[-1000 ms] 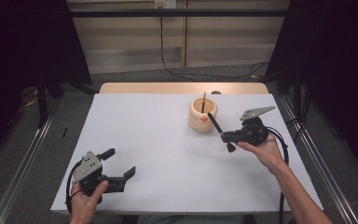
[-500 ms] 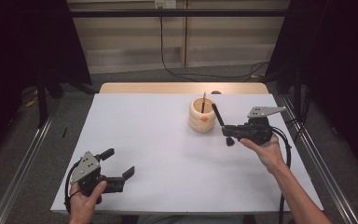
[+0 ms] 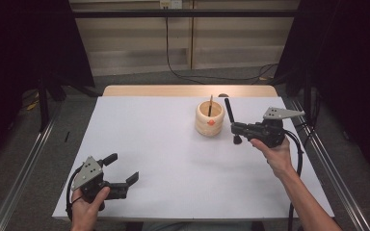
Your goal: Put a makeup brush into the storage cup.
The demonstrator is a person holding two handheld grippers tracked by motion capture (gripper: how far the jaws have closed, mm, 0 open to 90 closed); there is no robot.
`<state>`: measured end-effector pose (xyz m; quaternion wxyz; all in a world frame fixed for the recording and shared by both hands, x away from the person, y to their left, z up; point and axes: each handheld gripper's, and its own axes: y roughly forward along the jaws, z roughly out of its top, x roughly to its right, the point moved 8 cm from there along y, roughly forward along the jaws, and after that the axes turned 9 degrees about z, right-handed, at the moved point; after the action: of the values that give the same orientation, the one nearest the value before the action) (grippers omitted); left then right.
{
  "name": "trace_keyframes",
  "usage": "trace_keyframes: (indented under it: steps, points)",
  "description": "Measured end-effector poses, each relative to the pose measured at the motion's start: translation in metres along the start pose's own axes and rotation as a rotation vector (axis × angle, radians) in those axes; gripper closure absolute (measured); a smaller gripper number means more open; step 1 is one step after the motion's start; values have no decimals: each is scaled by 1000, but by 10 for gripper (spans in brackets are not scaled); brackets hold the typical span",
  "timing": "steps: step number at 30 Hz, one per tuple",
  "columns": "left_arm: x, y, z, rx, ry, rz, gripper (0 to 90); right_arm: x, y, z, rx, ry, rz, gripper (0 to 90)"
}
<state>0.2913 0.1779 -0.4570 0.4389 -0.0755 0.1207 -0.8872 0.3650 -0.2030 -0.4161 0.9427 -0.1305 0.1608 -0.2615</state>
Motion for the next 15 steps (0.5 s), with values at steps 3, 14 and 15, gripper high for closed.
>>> trace_keyframes:
  steps: [3, 14, 15]
  points:
    - [0, 0, 0, 0, 1, 0, 24, -1, 1, 0, 2, 11, 25, 784]
    - [-1, -1, 0, 0, 2, 3, 24, -12, 3, 0, -6, 1, 77, 783]
    - [-1, -1, 0, 0, 3, 2, 24, -14, 3, 1, -5, 2, 88, 783]
